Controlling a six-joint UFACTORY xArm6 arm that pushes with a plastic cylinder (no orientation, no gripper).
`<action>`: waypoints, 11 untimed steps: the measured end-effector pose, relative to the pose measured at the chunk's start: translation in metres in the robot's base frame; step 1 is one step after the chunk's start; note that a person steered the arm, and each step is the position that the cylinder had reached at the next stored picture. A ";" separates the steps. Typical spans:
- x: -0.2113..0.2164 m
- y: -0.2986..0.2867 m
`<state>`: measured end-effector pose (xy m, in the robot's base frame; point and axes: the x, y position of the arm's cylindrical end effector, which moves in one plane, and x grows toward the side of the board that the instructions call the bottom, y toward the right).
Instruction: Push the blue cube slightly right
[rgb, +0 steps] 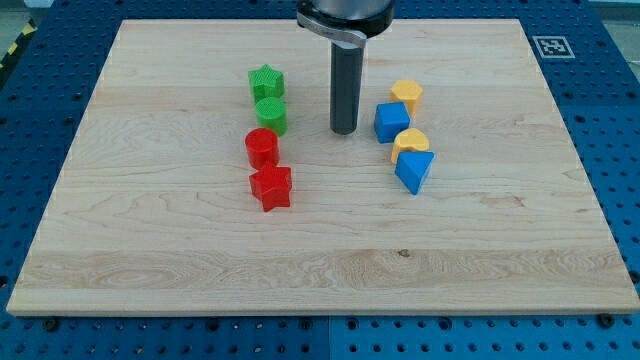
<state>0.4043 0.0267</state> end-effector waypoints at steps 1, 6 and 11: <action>0.000 0.003; 0.000 0.040; 0.010 0.025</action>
